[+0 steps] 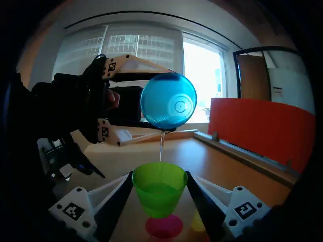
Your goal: Pour water
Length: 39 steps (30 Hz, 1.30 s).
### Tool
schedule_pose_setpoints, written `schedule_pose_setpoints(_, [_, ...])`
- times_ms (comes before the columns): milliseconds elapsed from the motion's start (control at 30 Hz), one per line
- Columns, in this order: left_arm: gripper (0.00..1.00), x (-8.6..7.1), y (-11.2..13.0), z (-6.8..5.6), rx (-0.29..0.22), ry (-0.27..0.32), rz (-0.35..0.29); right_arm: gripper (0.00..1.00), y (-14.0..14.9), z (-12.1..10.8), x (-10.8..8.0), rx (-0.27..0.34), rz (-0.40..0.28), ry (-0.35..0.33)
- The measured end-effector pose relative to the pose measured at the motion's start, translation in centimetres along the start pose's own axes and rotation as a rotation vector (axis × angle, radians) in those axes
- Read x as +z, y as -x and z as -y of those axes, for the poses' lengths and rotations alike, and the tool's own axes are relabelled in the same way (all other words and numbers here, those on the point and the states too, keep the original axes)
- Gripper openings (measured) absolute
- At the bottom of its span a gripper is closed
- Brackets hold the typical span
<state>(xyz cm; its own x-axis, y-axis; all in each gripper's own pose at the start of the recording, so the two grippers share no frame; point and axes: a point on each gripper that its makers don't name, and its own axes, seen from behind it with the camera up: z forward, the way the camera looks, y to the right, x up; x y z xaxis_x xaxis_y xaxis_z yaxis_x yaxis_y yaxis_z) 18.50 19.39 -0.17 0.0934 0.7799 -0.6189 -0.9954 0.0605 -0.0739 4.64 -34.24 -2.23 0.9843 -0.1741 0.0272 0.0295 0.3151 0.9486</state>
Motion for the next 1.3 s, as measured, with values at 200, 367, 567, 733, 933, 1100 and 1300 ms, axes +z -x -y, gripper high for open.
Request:
schedule_pose_setpoints(200, [0.85,0.03,0.02,-0.01,0.006,0.0,0.001,0.94,-0.1,0.02,0.04,-0.001,0.0,0.0])
schedule_pose_setpoints(367, [0.85,-0.01,0.04,0.18,0.016,-0.003,0.001,0.94,-0.19,0.01,0.11,-0.002,-0.002,-0.001])
schedule_pose_setpoints(567, [0.85,-0.16,0.12,0.43,0.042,-0.007,0.004,0.94,-0.29,0.05,0.25,-0.003,-0.003,-0.001])
schedule_pose_setpoints(733, [0.85,-0.36,-0.05,0.34,0.048,-0.006,0.002,0.94,-0.38,0.13,0.34,-0.003,-0.004,-0.002])
schedule_pose_setpoints(933, [0.85,-0.51,-0.07,0.36,0.056,-0.006,0.003,0.94,-0.39,0.1,0.32,-0.007,-0.003,-0.002])
schedule_pose_setpoints(1100, [0.85,-0.61,-0.12,0.52,0.065,-0.008,0.003,0.94,-0.41,0.07,0.31,-0.006,-0.003,-0.002])
schedule_pose_setpoints(1300, [0.85,-0.66,-0.25,0.46,0.07,-0.007,0.003,0.94,-0.44,0.12,0.32,-0.007,-0.004,-0.001])
